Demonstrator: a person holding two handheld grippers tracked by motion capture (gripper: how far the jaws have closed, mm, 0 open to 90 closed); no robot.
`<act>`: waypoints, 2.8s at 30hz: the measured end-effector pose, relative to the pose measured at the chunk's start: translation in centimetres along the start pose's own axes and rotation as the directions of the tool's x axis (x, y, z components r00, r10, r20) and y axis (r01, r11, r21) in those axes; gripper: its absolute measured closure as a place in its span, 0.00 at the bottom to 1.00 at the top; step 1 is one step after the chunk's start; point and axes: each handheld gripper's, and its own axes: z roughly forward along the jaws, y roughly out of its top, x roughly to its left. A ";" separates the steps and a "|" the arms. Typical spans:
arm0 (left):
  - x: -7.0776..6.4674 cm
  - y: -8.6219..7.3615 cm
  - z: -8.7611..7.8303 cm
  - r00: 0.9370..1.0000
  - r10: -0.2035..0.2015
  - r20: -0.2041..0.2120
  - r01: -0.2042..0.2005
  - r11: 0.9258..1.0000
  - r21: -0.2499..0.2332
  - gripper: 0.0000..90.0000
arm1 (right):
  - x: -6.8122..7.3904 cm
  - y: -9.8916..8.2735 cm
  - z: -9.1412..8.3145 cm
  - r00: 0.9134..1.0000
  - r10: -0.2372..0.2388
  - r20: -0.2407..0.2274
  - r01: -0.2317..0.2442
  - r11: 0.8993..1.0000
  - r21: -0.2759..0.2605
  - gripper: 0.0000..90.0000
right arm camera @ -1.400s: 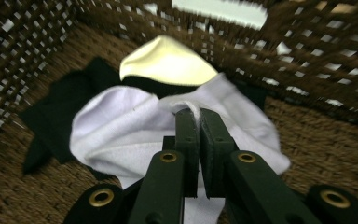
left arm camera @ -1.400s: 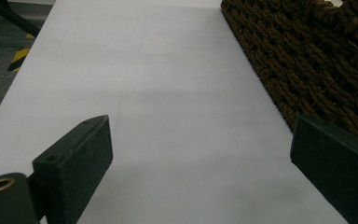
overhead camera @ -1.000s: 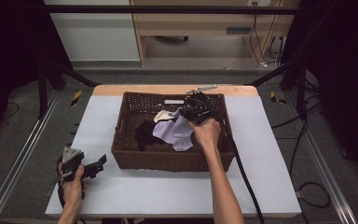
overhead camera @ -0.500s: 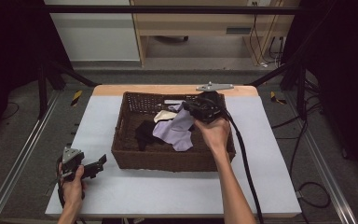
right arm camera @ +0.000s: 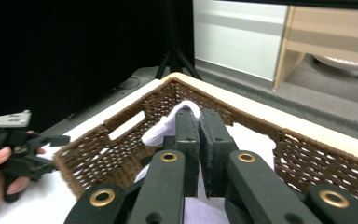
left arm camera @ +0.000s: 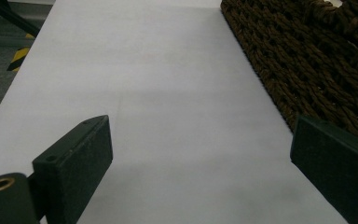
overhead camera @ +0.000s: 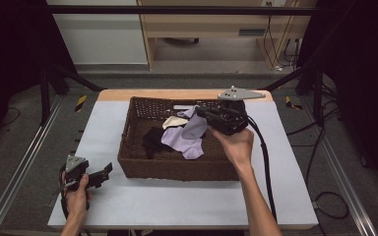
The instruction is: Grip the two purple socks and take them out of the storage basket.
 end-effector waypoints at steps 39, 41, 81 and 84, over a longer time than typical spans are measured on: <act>0.0 0.0 0.0 1.000 0.001 -0.002 -0.001 1.000 -0.001 0.06 | 6.5 -8.2 -2.2 0.954 -0.075 -0.291 0.106 0.990 0.094 0.97; 0.0 0.0 0.0 1.000 0.001 -0.002 -0.001 1.000 -0.001 0.06 | 6.4 -9.1 -1.9 0.952 -0.070 -0.296 0.108 0.987 0.115 0.97; -0.1 0.0 0.0 1.000 0.003 0.000 -0.003 1.000 -0.002 0.06 | 6.9 -13.9 0.7 0.958 -0.033 -0.286 0.079 0.985 0.152 0.78; -0.1 0.0 0.0 1.000 0.004 -0.001 -0.004 1.000 -0.002 0.06 | 6.5 -12.4 0.3 0.966 -0.038 -0.257 0.069 0.991 0.114 0.76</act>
